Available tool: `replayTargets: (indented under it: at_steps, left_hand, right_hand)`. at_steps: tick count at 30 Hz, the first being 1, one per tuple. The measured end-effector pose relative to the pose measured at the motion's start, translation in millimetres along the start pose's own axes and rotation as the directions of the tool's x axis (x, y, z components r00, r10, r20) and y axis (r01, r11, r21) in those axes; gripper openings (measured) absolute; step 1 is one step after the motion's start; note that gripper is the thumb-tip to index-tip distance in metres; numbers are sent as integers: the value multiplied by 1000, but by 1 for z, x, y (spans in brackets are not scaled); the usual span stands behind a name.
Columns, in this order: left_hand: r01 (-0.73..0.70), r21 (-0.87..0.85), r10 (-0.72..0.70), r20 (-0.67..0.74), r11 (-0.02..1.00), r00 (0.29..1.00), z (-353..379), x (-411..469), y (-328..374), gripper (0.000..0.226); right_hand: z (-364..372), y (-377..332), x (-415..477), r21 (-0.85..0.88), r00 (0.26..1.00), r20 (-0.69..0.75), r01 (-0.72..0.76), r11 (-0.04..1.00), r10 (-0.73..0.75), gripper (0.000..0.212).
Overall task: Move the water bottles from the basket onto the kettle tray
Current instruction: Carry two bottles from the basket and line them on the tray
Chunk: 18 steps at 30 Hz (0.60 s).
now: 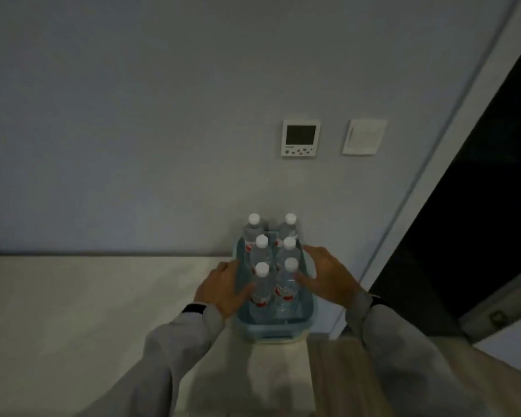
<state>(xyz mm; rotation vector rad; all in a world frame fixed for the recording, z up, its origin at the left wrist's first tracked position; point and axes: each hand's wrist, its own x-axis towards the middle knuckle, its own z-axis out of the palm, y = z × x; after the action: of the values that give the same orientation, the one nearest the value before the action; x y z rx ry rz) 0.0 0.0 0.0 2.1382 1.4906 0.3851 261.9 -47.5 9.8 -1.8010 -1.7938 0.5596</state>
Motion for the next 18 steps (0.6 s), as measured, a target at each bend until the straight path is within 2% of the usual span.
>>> replayTargets:
  at_steps: [5, 8, 11, 15, 18]
  left_hand:
    - [131, -162, -117, 91, 978, 989, 46, 3, -1, 76]
    - [174, -268, -165, 56, 948, 985, 65, 7, 3, 73]
    - [197, -363, -205, 14, 911, 979, 81, 12, 4, 67]
    - [209, -401, -248, -47, 892, 968, 91, 16, 7, 60]
    - [205, -408, -260, -82, 889, 962, 92, 17, 7, 63]
  right_hand:
    - [35, 23, -5, 146, 985, 118, -141, 979, 124, 77]
    - [54, 27, -4, 198, 982, 98, -175, 964, 158, 82]
    - [69, 29, -4, 292, 984, 39, -180, 939, 176, 74]
    - [81, 31, -1, 413, 971, -16, -211, 886, 239, 70]
    - [85, 34, 0, 405, 968, -29, -215, 889, 247, 69]
